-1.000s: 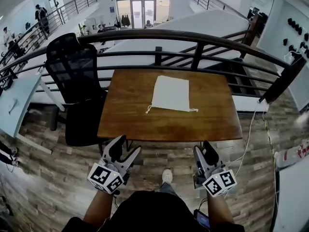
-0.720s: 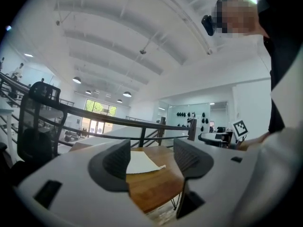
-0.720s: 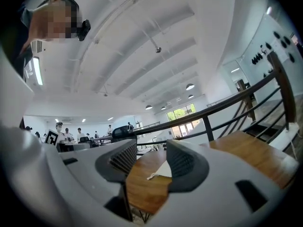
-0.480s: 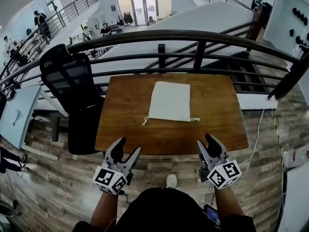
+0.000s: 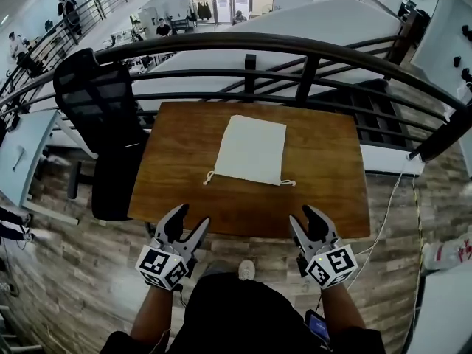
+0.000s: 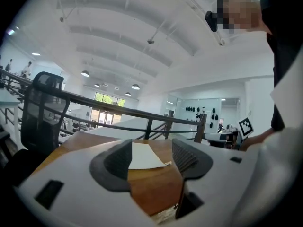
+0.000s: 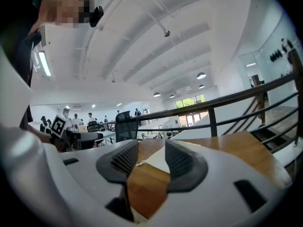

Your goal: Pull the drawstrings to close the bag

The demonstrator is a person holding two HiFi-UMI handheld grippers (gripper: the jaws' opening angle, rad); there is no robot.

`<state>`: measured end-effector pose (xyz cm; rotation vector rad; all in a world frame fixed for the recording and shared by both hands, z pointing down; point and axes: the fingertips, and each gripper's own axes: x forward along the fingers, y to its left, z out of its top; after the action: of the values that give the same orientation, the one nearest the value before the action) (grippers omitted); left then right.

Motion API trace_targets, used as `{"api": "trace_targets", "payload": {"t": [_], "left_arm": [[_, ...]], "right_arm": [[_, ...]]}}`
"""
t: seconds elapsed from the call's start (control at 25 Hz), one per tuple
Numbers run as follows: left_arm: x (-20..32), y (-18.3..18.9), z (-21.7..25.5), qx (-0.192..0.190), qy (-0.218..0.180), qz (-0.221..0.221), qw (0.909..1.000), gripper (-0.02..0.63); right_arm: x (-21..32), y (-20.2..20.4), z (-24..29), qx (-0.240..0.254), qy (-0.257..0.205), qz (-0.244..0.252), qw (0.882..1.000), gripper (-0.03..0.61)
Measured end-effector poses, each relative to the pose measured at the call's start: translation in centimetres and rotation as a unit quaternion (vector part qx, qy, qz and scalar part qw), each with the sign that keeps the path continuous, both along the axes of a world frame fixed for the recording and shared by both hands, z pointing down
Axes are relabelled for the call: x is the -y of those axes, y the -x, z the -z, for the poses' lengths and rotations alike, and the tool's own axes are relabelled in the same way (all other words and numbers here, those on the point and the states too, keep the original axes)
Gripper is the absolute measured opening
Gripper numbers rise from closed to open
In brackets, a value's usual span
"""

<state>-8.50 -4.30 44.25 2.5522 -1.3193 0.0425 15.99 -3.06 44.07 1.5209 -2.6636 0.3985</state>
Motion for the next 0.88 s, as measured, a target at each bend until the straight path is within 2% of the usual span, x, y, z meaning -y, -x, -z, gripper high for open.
{"api": "trace_targets", "payload": {"t": [0.2,0.44,0.64,0.88], "left_arm": [[1.5,-0.1,-2.1,0.027,0.019,0.010,0.9994,0.260],[5.3,1.0,-4.0,0.036,0.042,0.029,0.9981,0.235],[10.1,1.8,-4.8,0.057,0.052,0.016,0.9969,0.234],[14.3,0.4,-8.4,0.088,0.104,-0.003,0.9906,0.232]], "right_arm": [[1.7,-0.4,-1.9,-0.007,0.020,0.004,1.000,0.175],[4.8,-0.4,-3.4,-0.040,0.033,0.010,0.999,0.172],[9.2,0.3,-3.8,-0.073,0.036,0.012,0.997,0.164],[14.2,-1.3,-4.8,-0.099,0.056,0.005,0.993,0.163]]}}
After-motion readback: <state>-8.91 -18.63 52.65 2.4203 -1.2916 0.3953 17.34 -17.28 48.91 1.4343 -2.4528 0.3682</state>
